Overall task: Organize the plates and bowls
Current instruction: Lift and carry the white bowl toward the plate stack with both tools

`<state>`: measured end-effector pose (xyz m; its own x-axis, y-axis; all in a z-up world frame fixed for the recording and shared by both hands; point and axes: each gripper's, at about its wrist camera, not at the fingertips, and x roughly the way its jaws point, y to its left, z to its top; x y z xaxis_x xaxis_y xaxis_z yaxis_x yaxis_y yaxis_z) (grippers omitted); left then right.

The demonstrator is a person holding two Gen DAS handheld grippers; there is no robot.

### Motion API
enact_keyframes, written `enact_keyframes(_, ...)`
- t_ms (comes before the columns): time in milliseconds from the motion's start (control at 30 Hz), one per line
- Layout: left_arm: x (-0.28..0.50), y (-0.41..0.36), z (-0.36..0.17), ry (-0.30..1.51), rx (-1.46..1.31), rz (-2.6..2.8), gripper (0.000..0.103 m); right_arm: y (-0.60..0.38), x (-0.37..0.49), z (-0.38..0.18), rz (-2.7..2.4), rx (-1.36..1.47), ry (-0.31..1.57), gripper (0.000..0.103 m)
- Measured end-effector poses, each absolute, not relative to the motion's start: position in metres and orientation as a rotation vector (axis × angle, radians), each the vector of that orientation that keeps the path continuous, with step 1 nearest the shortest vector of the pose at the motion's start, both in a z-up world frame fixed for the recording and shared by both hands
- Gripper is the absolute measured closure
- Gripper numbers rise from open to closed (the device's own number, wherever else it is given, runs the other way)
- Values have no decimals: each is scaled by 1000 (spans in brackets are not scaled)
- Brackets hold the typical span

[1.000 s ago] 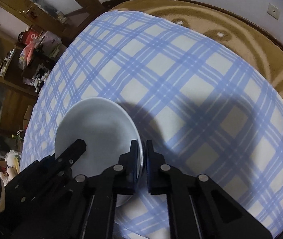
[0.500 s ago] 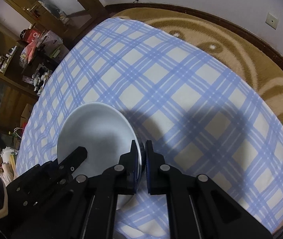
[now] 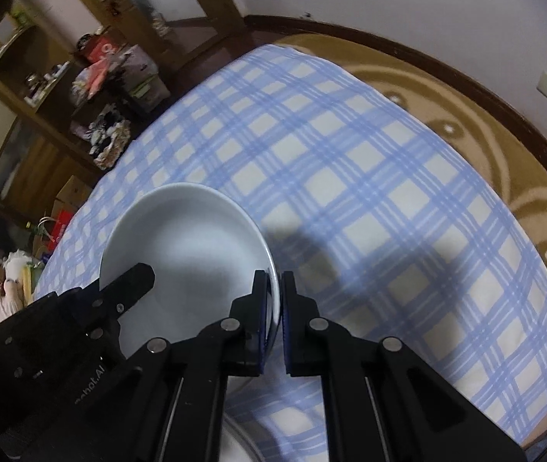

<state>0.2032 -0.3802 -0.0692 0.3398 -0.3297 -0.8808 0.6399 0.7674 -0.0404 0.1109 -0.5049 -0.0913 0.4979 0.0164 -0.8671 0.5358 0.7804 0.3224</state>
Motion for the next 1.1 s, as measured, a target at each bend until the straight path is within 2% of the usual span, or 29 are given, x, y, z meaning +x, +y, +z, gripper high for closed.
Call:
enact_keyframes(700, 210, -257, -35, 1067, 251, -503, 93, -398, 135, -62, -159, 536, 983, 95)
enact_keyframes(1100, 191, -190, -10, 1006, 206, -463, 93, -340, 134, -32, -94, 451, 943, 95)
